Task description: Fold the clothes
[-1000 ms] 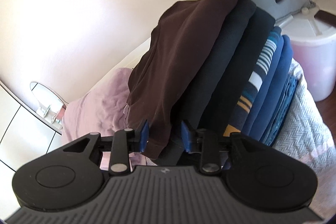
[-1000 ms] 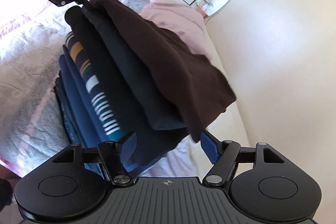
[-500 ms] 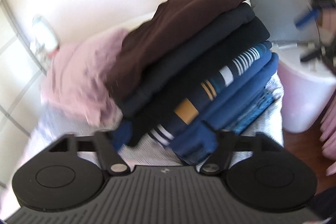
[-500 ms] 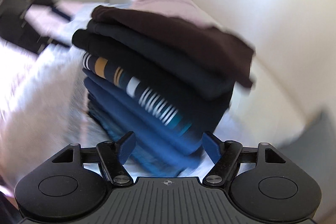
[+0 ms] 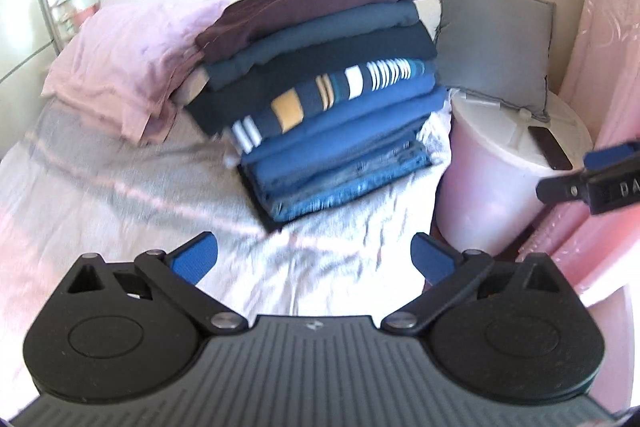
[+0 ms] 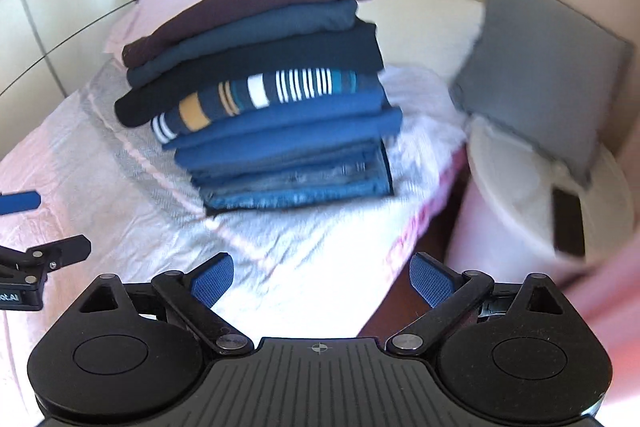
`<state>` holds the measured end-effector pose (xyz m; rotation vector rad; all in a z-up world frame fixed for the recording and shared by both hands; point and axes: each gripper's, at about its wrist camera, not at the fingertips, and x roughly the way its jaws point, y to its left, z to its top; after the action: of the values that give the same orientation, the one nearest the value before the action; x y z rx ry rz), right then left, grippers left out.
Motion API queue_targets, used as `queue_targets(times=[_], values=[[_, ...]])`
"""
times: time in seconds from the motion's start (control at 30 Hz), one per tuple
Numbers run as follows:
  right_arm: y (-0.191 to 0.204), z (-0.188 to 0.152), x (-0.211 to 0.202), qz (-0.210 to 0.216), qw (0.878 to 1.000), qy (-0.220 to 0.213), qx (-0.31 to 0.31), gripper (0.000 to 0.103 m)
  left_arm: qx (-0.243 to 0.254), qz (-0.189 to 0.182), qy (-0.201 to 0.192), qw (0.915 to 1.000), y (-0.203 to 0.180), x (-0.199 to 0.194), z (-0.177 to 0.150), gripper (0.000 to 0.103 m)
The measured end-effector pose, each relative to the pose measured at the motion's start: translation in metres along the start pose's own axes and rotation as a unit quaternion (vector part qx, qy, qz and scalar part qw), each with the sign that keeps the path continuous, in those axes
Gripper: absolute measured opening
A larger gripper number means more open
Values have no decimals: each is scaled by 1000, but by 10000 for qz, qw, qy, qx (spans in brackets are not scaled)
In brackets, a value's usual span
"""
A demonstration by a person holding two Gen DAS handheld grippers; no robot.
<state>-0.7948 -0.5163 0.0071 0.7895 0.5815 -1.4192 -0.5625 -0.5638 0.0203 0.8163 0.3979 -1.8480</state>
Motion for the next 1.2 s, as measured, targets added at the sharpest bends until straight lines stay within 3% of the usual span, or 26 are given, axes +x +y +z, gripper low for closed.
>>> queue_targets(times=[0.23,0.4,0.73,1.2], values=[[31,-26,-40,33,10000,-25,31,97,-167,43,-96,9998,-3,-50,-31,101],[34,-22,-56,59,9999,-111,28,97,-462,133,-301,9984,-11,-64,-26,101],[22,-13,-73,-56,9978,-350,-564,97,-1052,314,-712,9914,-25,-94,-17,101],[5,-18,-70,72,9944,-335,-1002,97,-1264,523,9,9906,-58,-74,-17,101]])
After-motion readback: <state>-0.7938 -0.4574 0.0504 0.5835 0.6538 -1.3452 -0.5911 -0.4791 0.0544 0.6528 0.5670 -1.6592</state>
